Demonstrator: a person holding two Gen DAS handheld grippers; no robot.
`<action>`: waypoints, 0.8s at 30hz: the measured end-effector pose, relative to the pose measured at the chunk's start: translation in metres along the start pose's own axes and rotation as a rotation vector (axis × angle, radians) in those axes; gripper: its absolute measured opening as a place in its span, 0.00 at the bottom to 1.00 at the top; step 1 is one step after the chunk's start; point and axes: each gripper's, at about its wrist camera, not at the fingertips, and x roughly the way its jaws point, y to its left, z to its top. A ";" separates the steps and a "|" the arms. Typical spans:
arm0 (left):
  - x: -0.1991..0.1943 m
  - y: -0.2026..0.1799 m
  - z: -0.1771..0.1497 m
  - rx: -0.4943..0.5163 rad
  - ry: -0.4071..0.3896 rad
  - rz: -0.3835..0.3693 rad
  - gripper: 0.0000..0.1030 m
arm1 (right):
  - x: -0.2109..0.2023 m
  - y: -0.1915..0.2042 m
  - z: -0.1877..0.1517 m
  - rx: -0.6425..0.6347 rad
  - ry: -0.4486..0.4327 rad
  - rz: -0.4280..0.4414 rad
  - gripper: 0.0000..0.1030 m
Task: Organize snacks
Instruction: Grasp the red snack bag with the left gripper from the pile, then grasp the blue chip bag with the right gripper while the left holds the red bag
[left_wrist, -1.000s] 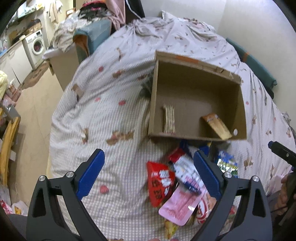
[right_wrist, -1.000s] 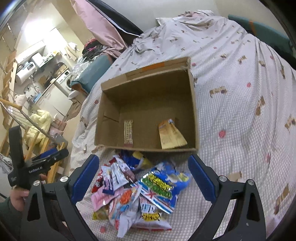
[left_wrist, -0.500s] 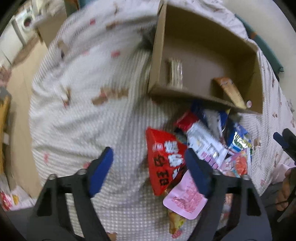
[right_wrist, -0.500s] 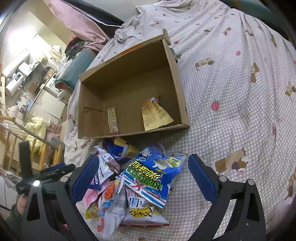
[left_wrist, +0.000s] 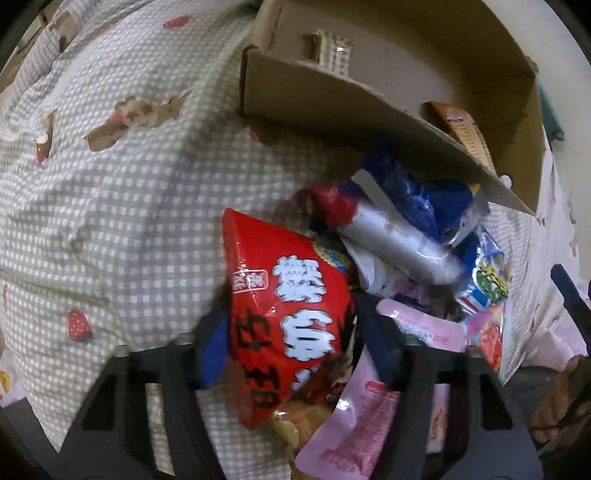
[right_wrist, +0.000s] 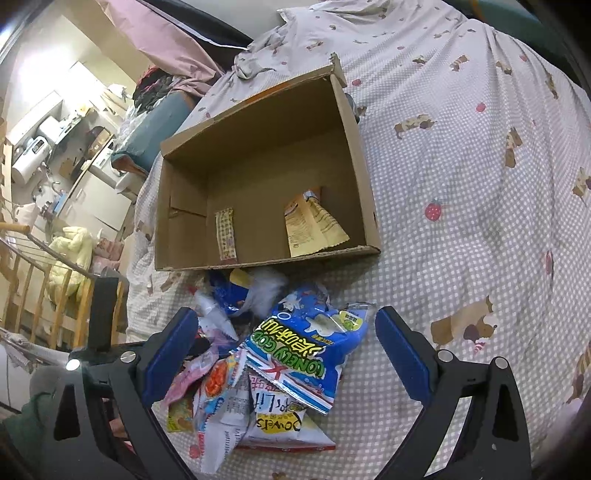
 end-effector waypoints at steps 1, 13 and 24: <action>-0.002 0.000 -0.001 -0.002 -0.005 -0.010 0.46 | 0.001 -0.001 0.000 0.002 0.001 -0.001 0.96; -0.066 0.012 -0.021 0.004 -0.142 0.065 0.37 | 0.009 -0.008 0.005 0.027 0.017 -0.009 0.96; -0.120 0.023 -0.018 -0.008 -0.337 0.124 0.37 | 0.054 -0.042 -0.006 0.238 0.228 0.017 0.96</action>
